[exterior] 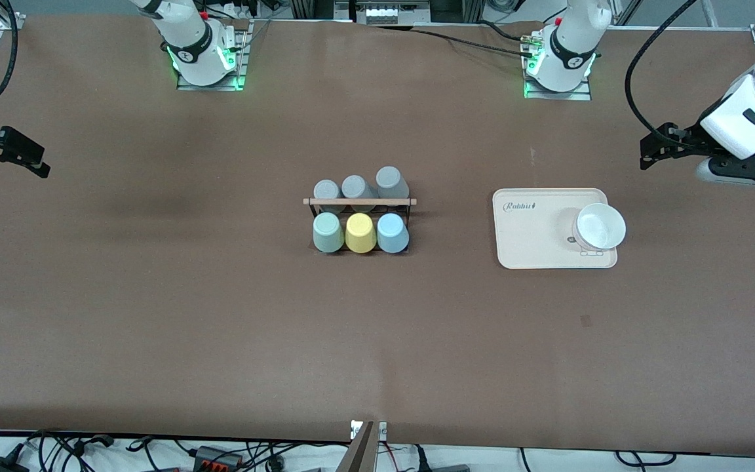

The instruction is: Hang scattered cups on rack with three cups

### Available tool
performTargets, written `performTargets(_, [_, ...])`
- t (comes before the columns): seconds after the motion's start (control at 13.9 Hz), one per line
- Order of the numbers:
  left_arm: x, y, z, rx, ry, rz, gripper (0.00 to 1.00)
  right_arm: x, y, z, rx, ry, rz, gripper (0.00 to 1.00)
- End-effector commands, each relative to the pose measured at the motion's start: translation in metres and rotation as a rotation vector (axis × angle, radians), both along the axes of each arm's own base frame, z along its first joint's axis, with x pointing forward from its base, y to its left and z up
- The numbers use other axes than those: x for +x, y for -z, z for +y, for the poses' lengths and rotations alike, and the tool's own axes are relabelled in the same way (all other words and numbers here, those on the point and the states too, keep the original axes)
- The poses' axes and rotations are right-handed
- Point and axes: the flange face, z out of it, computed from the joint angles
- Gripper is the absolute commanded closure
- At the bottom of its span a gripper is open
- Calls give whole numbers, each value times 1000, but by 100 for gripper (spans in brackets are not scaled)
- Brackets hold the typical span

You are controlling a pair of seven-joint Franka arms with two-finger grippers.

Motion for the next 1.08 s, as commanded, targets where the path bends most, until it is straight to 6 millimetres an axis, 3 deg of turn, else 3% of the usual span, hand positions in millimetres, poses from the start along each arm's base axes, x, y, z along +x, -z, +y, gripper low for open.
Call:
performTargets(0.0, [-1,-12,-19,13,27,-12,0,-9,-1,3,-11,-19,12,0])
performTargets(1.01, [-2,-10,-12,13,9,7,0,-10,-1,6,-11,-24,14,0])
